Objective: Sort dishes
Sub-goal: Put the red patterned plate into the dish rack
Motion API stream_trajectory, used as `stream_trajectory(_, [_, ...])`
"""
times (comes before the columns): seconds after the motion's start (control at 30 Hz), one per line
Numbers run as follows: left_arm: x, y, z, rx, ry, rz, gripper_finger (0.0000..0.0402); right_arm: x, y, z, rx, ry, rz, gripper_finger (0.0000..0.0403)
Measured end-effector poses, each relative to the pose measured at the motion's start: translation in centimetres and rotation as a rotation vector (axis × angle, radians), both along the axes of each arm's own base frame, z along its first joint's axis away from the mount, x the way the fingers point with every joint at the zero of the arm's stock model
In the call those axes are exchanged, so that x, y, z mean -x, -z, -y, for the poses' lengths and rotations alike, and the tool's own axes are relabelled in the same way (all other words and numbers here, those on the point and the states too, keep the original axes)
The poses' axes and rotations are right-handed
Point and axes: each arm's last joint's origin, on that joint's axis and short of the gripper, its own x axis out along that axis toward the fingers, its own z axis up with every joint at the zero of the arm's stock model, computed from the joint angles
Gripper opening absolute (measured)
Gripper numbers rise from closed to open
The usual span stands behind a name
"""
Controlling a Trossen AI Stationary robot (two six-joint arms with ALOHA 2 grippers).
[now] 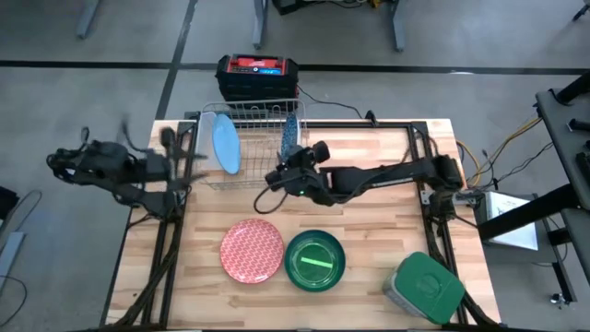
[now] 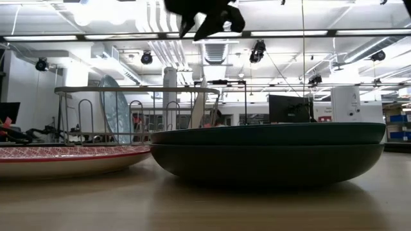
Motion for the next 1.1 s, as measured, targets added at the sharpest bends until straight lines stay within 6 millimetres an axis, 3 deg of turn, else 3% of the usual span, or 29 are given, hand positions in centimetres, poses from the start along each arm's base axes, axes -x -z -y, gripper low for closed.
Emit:
stream_trajectory(0.13, [-1.8, 2.0, 0.8, 0.084, 0.031, -0.206, 0.0177, 1.8, -0.4, -0.8, -0.189, -0.183, -0.106, 0.0166])
stream_trajectory(0.43, [-4.6, 8.1, 2.9, 0.131, 0.171, -0.623, 0.0154, 2.7, 2.5, -3.2, -0.450, -0.355, -0.225, 0.0156])
stream_trajectory(0.7, [-4.2, 12.4, 4.1, 0.082, 0.301, -0.767, 0.0153, 2.4, 4.9, -4.0, -0.578, -0.479, -0.169, 0.0171])
stream_trajectory(0.87, [-4.6, 13.0, 5.2, 0.068, 0.382, -0.797, 0.0152, 2.4, 6.2, -4.0, -0.580, -0.488, -0.130, 0.0179])
stream_trajectory(1.1, [-5.9, 14.3, 6.5, 0.093, 0.363, -0.836, 0.0152, 2.7, 7.4, -4.0, -0.598, -0.469, -0.136, 0.0181])
